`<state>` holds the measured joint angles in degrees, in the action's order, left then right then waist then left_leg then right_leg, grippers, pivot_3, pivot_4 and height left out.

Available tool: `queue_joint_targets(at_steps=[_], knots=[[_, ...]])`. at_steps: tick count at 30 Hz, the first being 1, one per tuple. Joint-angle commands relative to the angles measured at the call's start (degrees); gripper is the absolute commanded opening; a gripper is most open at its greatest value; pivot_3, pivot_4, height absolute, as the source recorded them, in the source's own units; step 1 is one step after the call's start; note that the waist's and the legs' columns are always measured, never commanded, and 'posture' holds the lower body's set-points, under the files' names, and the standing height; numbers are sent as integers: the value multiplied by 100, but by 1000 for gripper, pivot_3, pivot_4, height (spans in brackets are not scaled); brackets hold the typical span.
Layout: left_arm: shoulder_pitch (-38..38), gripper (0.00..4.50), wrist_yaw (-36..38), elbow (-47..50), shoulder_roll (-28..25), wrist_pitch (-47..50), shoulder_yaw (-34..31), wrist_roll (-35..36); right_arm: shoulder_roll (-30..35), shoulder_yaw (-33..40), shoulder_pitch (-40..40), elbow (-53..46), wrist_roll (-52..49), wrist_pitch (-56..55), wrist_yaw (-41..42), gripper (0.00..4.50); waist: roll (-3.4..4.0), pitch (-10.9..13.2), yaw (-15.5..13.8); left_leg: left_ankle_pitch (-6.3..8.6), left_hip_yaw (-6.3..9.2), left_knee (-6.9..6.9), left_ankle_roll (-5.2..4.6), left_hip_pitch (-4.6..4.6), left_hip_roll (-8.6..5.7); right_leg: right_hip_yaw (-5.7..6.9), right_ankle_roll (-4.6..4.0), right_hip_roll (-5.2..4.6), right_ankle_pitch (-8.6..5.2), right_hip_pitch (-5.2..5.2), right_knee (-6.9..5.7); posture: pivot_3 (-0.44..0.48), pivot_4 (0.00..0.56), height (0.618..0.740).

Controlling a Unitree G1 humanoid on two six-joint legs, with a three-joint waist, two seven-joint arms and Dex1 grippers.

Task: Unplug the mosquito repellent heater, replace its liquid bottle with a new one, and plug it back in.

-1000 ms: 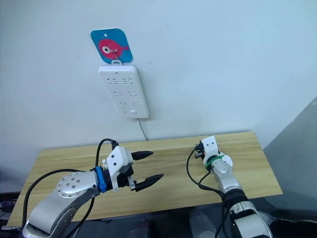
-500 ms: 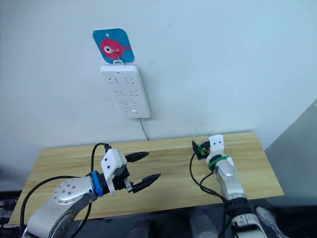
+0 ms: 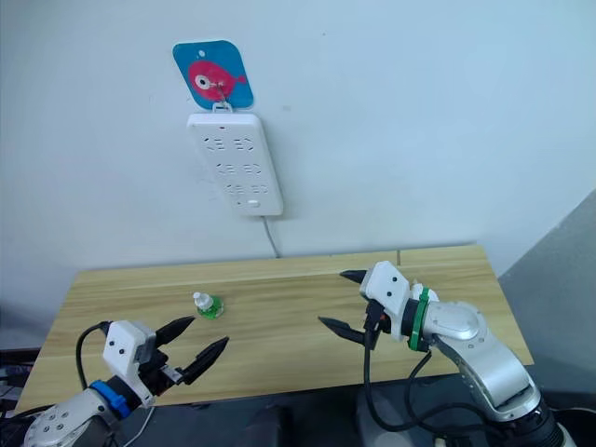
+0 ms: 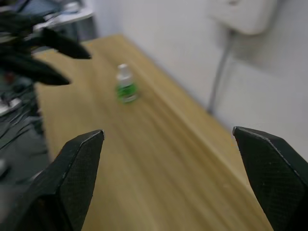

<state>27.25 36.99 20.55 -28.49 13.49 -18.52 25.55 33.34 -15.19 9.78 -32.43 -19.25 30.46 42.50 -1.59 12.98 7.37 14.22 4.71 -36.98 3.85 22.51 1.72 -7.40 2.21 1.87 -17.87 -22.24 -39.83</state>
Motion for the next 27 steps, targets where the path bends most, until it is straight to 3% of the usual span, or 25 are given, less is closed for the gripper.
queue_joint_targets(at_steps=[1, 7, 17, 27], knots=[[-126, 4500, -198, -388, -21, 14, -234, -132, -25, -63, 212, -310, -134, 293, 15, 4473, -8, 68, -55, 0, 1, 1, 0, 2, 1, 1, 6, 0, 3, -2, 1, -64, 271, 740], [-891, 4500, 5, -1510, -258, -128, 126, -559, -52, -195, 371, -678, -294, 791, 55, 4473, 1, 269, -258, 3, 10, 4, 5, 41, -1, 15, 36, -2, 20, -33, 7, -53, 313, 740], [-2167, 4500, 342, -3117, -522, -728, 551, -1151, 171, -156, 261, -1166, -445, 1207, -7, 4473, -1, 461, -278, 12, 21, 12, 21, 51, 1, 36, 19, -50, 31, -40, 10, -96, 346, 740], [-3367, 4500, 292, -4512, -286, -1211, 974, -1520, 133, -53, 200, -1717, -827, 1808, -393, 4473, -5, 578, -251, 11, 20, 11, 24, 54, 0, 39, 46, -62, 20, -40, 16, -142, 376, 740]])
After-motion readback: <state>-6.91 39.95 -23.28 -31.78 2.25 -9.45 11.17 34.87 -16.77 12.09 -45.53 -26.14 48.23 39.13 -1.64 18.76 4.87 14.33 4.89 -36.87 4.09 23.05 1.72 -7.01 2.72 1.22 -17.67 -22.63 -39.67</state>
